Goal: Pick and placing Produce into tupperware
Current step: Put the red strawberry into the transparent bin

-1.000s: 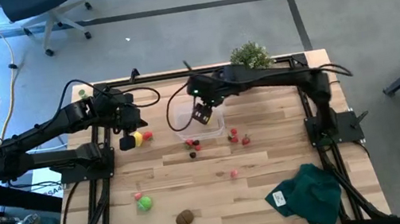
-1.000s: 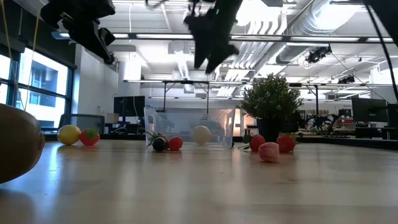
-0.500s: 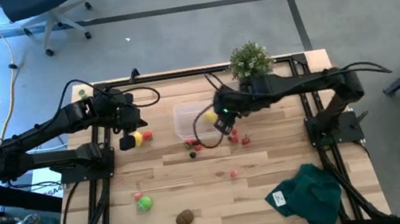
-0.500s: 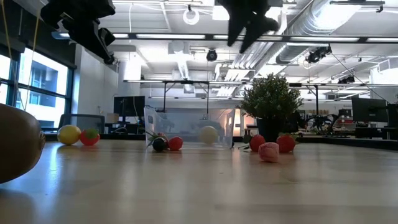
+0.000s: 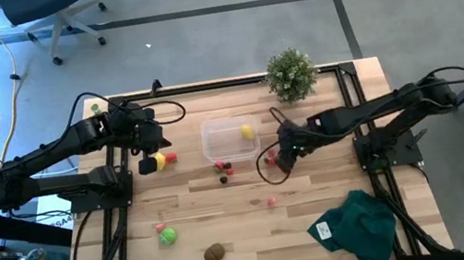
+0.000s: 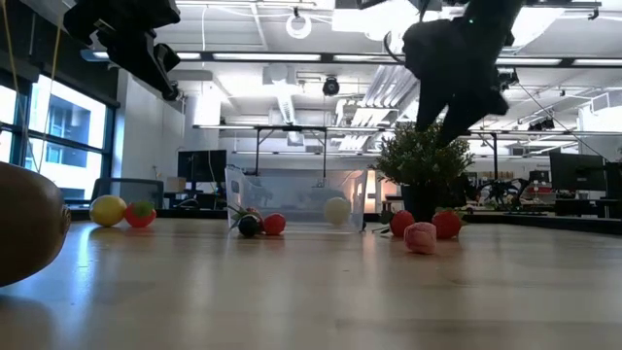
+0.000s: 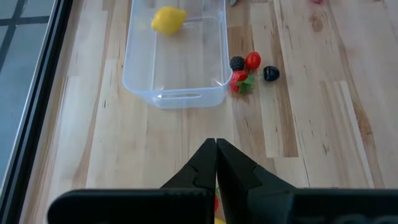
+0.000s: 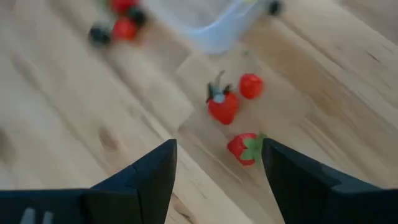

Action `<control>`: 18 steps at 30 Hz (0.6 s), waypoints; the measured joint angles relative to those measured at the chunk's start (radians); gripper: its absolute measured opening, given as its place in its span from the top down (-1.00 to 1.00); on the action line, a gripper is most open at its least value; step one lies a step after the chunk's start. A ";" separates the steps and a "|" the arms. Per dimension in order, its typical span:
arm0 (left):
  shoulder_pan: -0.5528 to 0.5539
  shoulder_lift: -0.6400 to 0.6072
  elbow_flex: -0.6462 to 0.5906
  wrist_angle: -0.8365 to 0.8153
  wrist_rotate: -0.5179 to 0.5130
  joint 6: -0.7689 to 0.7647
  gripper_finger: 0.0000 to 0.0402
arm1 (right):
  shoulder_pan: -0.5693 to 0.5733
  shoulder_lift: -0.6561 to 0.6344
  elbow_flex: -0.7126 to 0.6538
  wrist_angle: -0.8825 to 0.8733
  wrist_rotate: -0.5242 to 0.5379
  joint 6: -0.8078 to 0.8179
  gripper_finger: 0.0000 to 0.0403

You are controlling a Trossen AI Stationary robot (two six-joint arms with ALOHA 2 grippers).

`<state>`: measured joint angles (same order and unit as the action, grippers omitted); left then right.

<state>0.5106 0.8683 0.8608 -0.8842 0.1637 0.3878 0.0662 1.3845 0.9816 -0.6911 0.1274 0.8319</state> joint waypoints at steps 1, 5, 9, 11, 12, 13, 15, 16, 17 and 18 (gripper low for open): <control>0.000 0.000 0.000 0.000 0.000 0.000 0.99 | -0.002 0.000 -0.009 0.006 -0.018 -0.060 -0.13; 0.000 0.000 0.000 0.000 0.000 0.000 0.99 | -0.007 0.001 -0.029 0.025 -0.049 -0.295 -0.13; 0.000 0.000 0.000 0.000 0.000 0.000 0.99 | -0.007 0.001 -0.036 0.005 -0.047 -0.523 -0.13; 0.000 0.000 0.000 0.000 0.000 0.000 0.99 | -0.007 0.001 -0.036 0.005 -0.031 -0.596 -0.13; 0.000 0.000 0.000 0.000 0.000 0.000 0.99 | -0.007 0.001 -0.036 0.006 -0.023 -0.621 -0.13; 0.000 0.000 0.000 0.000 0.000 0.000 0.99 | -0.007 0.001 -0.036 0.007 -0.023 -0.652 -0.13; 0.000 0.000 0.000 0.000 0.000 0.000 0.99 | -0.009 0.009 -0.046 0.024 -0.026 -0.730 -0.13; 0.000 0.000 0.000 0.000 0.000 0.000 0.99 | -0.010 0.012 -0.059 0.029 -0.030 -0.758 -0.13; 0.000 0.000 0.000 0.000 0.000 0.000 0.99 | -0.013 0.015 -0.075 0.033 -0.032 -0.778 -0.13; 0.000 0.000 0.000 0.000 0.000 0.000 0.99 | -0.016 0.021 -0.090 0.047 -0.038 -0.788 -0.13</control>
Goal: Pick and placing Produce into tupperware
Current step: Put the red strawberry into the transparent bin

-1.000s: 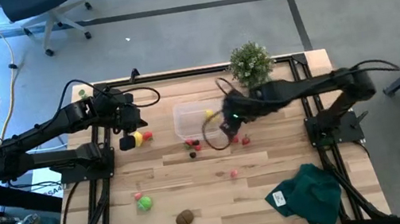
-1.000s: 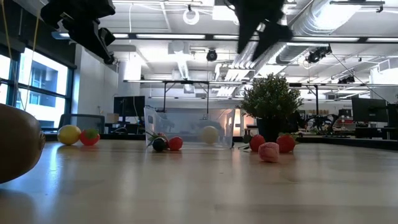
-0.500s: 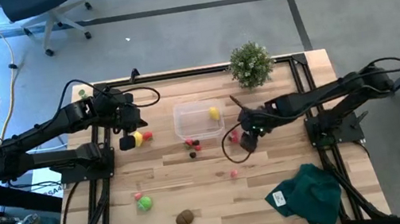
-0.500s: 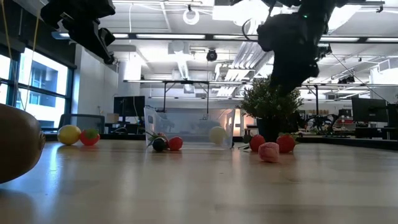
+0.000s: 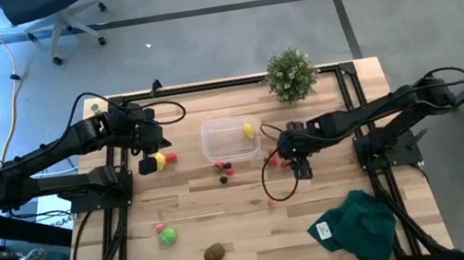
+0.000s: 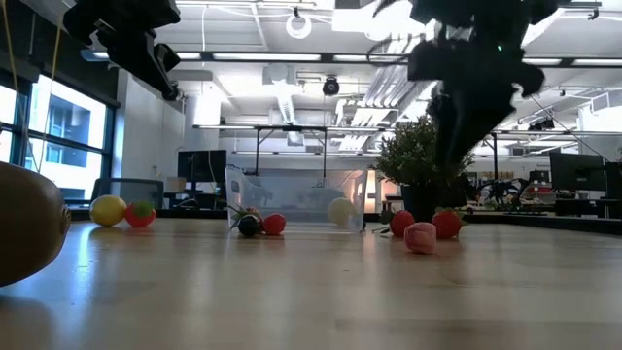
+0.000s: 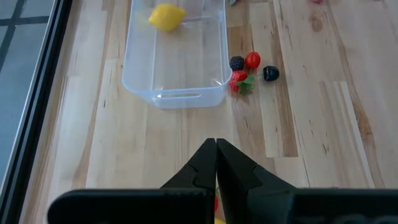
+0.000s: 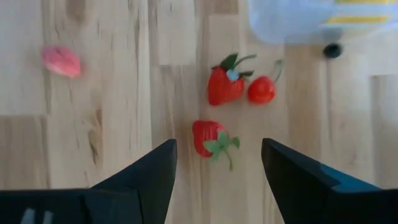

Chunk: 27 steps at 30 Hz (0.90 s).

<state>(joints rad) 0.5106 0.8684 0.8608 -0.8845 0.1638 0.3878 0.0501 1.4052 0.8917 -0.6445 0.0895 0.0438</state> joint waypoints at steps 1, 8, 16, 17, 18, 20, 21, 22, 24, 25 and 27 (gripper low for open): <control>0.000 0.000 0.000 0.000 0.000 0.000 0.99 | -0.005 0.004 -0.015 0.010 -0.015 -0.005 -0.13; 0.000 0.000 0.000 0.000 0.000 0.000 0.99 | -0.035 0.012 -0.070 0.073 -0.046 -0.074 -0.13; 0.000 0.000 0.000 0.000 0.000 0.000 0.99 | -0.064 0.076 -0.091 0.148 -0.095 -0.142 -0.13; 0.000 0.000 0.000 0.000 0.000 0.000 0.99 | -0.064 0.083 -0.091 0.160 -0.095 -0.155 -0.13; 0.000 0.000 0.000 0.000 0.000 0.000 0.99 | -0.064 0.093 -0.090 0.168 -0.099 -0.158 -0.13; 0.000 0.000 0.000 0.000 0.000 0.000 0.99 | -0.064 0.113 -0.090 0.177 -0.115 -0.161 -0.13; 0.000 0.000 0.000 0.000 0.000 0.000 0.99 | -0.064 0.122 -0.090 0.176 -0.120 -0.163 -0.13; 0.000 0.000 0.000 0.000 0.000 0.000 0.99 | -0.064 0.130 -0.090 0.181 -0.123 -0.168 -0.13; 0.000 0.000 0.000 0.000 0.000 0.000 0.99 | -0.064 0.145 -0.090 0.184 -0.129 -0.176 -0.13; 0.000 0.000 0.000 0.000 0.000 0.000 0.99 | -0.064 0.152 -0.090 0.186 -0.130 -0.176 -0.12; 0.000 0.000 0.000 0.000 0.000 0.000 0.99 | -0.064 0.160 -0.090 0.191 -0.133 -0.176 -0.12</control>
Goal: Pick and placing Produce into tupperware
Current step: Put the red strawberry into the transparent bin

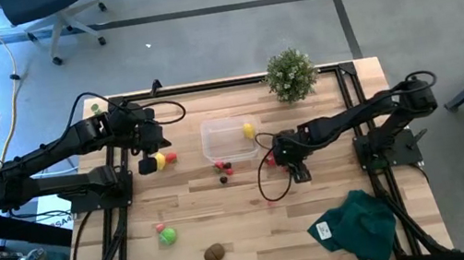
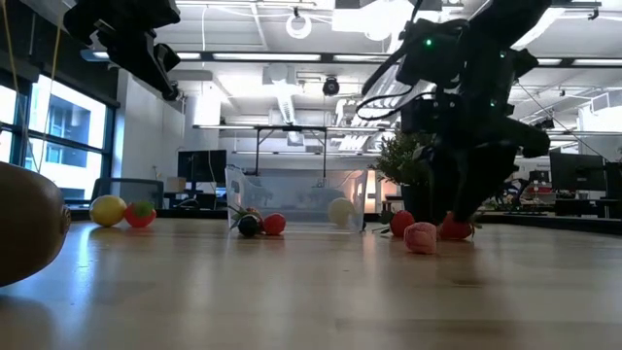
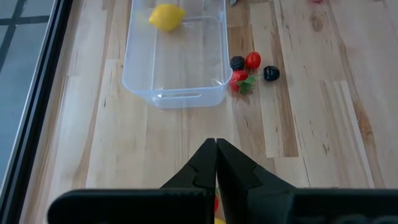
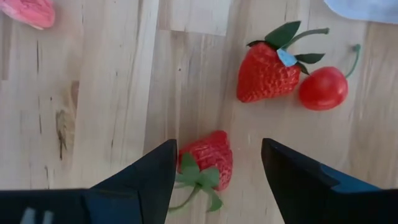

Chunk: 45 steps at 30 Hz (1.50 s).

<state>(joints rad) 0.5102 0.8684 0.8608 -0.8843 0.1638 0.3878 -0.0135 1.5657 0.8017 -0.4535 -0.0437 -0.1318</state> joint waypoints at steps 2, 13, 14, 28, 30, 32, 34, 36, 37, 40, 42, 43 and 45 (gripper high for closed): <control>0.000 0.000 0.000 0.000 0.000 0.000 0.99 | 0.000 0.002 0.000 -0.002 -0.010 0.000 -0.11; 0.000 0.000 0.000 0.000 0.000 0.000 0.99 | 0.000 0.002 0.000 -0.037 -0.033 0.098 0.02; 0.000 0.000 0.000 0.000 0.000 0.000 0.99 | 0.000 0.002 0.000 -0.037 -0.033 0.102 0.02; 0.000 0.000 0.000 0.000 0.000 0.000 0.99 | 0.001 0.044 0.002 -0.011 -0.039 0.177 0.02; 0.000 0.000 0.000 0.000 0.000 0.000 0.99 | 0.001 0.044 0.002 -0.013 -0.039 0.177 0.02; 0.000 0.000 0.000 0.000 0.000 0.000 0.99 | 0.001 0.044 0.002 -0.016 -0.039 0.183 0.02; 0.000 0.000 0.000 0.000 0.000 0.000 0.99 | 0.001 0.044 0.002 -0.021 -0.039 0.195 0.02; 0.000 0.000 0.000 0.000 0.000 0.000 0.99 | 0.001 0.044 0.002 -0.028 -0.040 0.207 0.03; 0.000 0.000 0.000 0.000 0.000 0.000 0.99 | 0.001 0.044 0.002 -0.034 -0.042 0.211 0.05; 0.000 0.000 0.000 0.000 0.000 0.000 0.99 | 0.001 0.044 0.002 -0.038 -0.047 0.218 0.12; 0.000 0.000 0.000 0.000 0.000 0.000 0.99 | 0.001 0.044 0.002 -0.038 -0.048 0.229 0.19; 0.000 0.000 0.000 0.000 0.000 0.000 0.99 | 0.001 0.044 0.002 -0.037 -0.050 0.229 0.22; 0.000 0.000 0.000 0.000 0.000 0.000 0.99 | 0.001 0.044 0.002 -0.035 -0.058 0.230 0.28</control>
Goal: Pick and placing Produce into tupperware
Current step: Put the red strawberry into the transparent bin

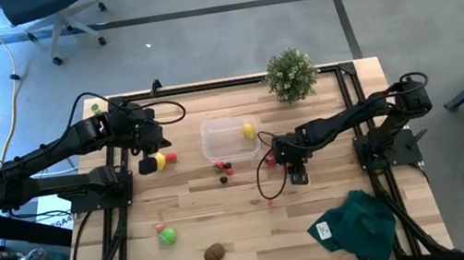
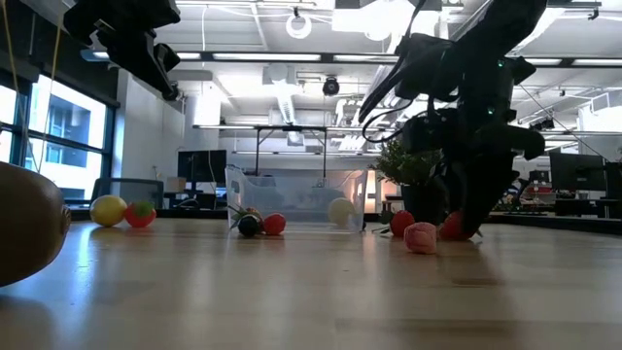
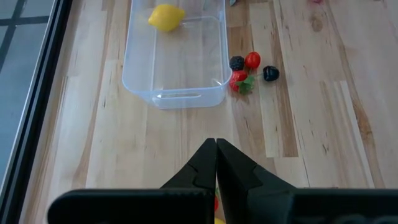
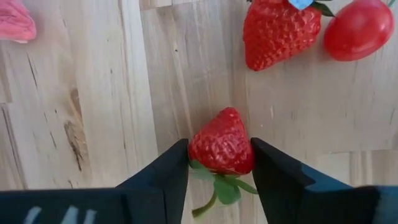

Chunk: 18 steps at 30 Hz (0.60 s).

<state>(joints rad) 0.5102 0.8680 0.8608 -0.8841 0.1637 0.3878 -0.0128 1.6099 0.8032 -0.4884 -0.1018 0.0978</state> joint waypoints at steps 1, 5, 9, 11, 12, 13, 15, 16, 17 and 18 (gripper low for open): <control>0.000 0.000 0.000 0.000 0.000 0.000 0.99 | 0.000 0.000 0.000 0.000 -0.002 0.000 0.30; 0.000 0.000 0.000 0.000 0.000 0.000 0.99 | 0.000 0.000 0.000 0.001 -0.004 0.016 0.32; 0.000 0.000 0.000 0.000 0.000 0.000 0.99 | 0.000 0.000 0.000 0.008 -0.004 0.018 0.33; 0.000 0.000 0.000 0.000 0.000 0.000 0.99 | 0.000 0.000 0.000 0.013 -0.004 0.024 0.33; 0.000 0.000 0.000 0.000 0.000 0.000 0.99 | 0.000 0.000 0.000 0.017 -0.004 0.028 0.33; 0.000 0.000 0.000 0.000 0.000 0.000 0.99 | 0.000 0.000 0.000 0.021 -0.004 0.034 0.33; 0.000 0.000 0.000 0.000 0.000 0.000 0.99 | 0.000 -0.004 0.000 0.025 -0.004 0.034 0.34; 0.000 0.000 0.000 0.000 0.000 0.000 0.99 | 0.000 -0.008 0.000 0.029 -0.004 0.034 0.34; 0.000 0.000 0.000 0.000 0.000 0.000 0.99 | 0.000 -0.013 0.000 0.036 -0.004 0.034 0.34; 0.000 0.000 0.000 0.000 0.000 0.000 0.99 | 0.000 -0.021 0.000 0.036 -0.004 0.034 0.34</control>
<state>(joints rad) 0.5105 0.8680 0.8608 -0.8845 0.1638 0.3878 -0.0128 1.5885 0.8032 -0.4520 -0.1059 0.1318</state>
